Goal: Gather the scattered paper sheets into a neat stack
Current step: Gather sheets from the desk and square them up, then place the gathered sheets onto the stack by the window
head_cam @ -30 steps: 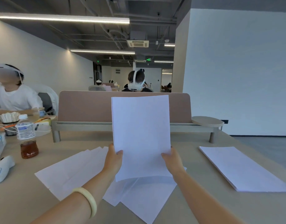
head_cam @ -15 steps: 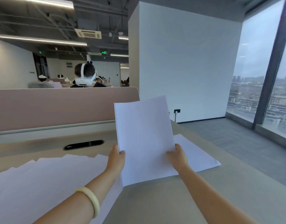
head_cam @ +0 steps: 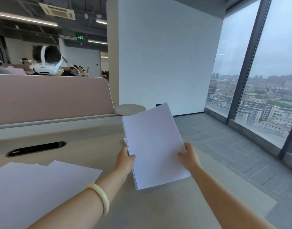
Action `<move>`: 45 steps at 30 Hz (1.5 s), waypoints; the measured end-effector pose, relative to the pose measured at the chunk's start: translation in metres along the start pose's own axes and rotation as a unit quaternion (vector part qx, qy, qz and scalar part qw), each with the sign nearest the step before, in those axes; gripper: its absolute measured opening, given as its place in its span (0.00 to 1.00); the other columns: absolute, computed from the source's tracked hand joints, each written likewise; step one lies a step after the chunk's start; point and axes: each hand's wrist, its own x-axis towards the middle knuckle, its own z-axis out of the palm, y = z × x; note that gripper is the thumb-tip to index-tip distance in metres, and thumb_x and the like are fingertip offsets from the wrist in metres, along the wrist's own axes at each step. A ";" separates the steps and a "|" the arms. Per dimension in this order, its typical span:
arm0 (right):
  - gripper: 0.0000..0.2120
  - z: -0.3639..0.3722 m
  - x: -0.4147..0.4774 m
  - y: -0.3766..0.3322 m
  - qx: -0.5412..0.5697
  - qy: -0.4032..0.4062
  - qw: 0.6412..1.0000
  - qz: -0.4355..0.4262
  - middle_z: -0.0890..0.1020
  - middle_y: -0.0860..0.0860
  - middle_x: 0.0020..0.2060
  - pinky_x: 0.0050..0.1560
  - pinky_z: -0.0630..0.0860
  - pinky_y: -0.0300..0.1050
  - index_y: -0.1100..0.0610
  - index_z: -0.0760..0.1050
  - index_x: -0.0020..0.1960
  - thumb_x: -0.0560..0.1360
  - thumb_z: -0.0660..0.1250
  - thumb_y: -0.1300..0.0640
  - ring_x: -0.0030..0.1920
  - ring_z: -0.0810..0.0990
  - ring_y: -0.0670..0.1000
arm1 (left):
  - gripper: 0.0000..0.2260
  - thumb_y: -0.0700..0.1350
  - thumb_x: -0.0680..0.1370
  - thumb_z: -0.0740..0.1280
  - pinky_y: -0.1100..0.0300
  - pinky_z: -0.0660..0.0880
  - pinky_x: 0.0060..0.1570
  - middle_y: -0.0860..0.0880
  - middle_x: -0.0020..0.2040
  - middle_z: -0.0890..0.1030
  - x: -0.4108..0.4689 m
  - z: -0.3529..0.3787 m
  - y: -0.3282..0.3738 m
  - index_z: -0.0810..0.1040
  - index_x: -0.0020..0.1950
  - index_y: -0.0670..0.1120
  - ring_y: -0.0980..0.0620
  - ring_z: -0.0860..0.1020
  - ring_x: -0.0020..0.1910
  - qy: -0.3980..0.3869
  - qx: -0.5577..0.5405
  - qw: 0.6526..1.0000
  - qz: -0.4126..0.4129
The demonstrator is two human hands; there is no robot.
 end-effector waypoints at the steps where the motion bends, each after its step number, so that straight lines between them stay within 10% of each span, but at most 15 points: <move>1: 0.18 -0.002 0.006 0.005 -0.006 0.000 1.000 0.000 0.76 0.52 0.47 0.39 0.70 0.43 0.58 0.69 0.62 0.73 0.57 0.68 0.47 0.74 0.55 | 0.10 0.35 0.76 0.60 0.61 0.70 0.35 0.44 0.48 0.79 0.004 0.007 -0.002 0.74 0.54 0.44 0.47 0.75 0.42 -0.005 -0.002 1.000 -0.005; 20: 0.24 0.016 0.089 0.033 -0.178 -0.059 0.982 -0.013 0.75 0.58 0.62 0.47 0.69 0.39 0.58 0.72 0.66 0.72 0.57 0.70 0.59 0.77 0.58 | 0.17 0.33 0.74 0.65 0.50 0.76 0.55 0.40 0.56 0.79 0.055 0.049 -0.026 0.72 0.62 0.40 0.41 0.78 0.56 -0.037 0.006 0.996 -0.082; 29: 0.25 0.020 0.081 0.038 -0.332 -0.055 0.942 -0.022 0.69 0.55 0.70 0.69 0.62 0.47 0.56 0.59 0.75 0.78 0.56 0.60 0.71 0.63 0.58 | 0.17 0.37 0.75 0.65 0.53 0.76 0.56 0.43 0.58 0.79 0.055 0.049 -0.024 0.72 0.63 0.41 0.42 0.78 0.56 -0.039 0.093 0.993 -0.067; 40: 0.24 0.022 0.072 0.051 -0.268 -0.085 0.958 -0.058 0.64 0.54 0.74 0.71 0.60 0.45 0.58 0.57 0.76 0.81 0.54 0.60 0.74 0.61 0.56 | 0.17 0.47 0.78 0.63 0.59 0.74 0.55 0.41 0.66 0.64 0.050 0.046 -0.018 0.72 0.63 0.39 0.46 0.75 0.48 -0.031 0.278 0.958 -0.068; 45: 0.22 0.026 0.070 0.057 -0.284 -0.082 0.952 -0.080 0.64 0.53 0.74 0.71 0.61 0.45 0.58 0.57 0.76 0.81 0.51 0.61 0.74 0.60 0.55 | 0.18 0.49 0.80 0.60 0.58 0.73 0.58 0.41 0.67 0.68 0.049 0.050 -0.016 0.70 0.64 0.38 0.45 0.75 0.61 -0.048 0.321 0.944 -0.063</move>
